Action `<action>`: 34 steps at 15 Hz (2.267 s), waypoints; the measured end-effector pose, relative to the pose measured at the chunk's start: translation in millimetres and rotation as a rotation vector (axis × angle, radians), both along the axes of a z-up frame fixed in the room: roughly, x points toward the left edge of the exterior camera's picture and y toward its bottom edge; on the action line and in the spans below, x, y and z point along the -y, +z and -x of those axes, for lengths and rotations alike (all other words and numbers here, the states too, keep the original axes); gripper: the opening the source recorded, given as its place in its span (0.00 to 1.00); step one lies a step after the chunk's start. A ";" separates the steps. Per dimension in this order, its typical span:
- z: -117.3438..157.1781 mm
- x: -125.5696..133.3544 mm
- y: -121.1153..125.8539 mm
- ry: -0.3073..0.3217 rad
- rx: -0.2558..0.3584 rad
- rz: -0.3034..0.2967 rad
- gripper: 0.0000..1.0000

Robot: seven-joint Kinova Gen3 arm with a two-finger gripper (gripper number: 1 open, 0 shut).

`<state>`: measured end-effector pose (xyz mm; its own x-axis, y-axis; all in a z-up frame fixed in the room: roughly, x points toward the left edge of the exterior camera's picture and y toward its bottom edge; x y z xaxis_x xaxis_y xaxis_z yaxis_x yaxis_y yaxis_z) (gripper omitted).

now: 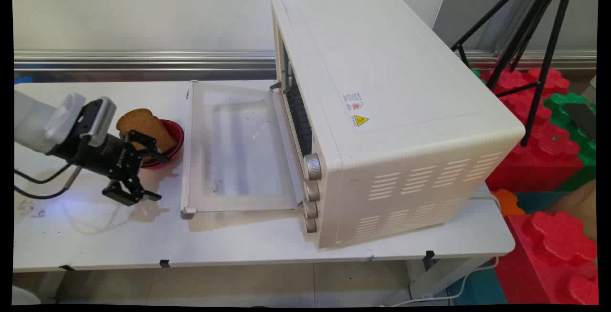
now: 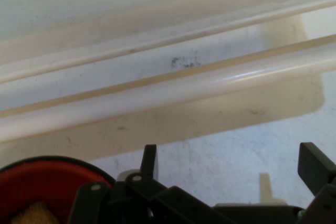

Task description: Close the oven

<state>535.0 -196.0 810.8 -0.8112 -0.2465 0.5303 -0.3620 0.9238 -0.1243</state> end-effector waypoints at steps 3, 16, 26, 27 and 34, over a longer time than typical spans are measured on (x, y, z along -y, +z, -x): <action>2.8 6.7 -8.4 0.003 -0.004 0.007 1.00; 9.9 22.2 -31.3 0.001 -0.026 0.023 0.00; 12.2 26.2 -32.0 0.017 -0.069 0.035 0.00; 13.2 26.7 -30.8 0.022 -0.080 0.038 0.00; 18.8 30.1 -18.4 0.039 -0.148 0.063 0.00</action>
<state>516.2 -226.1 792.4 -0.7134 -0.2384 0.6589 -0.4157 0.9010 -0.1241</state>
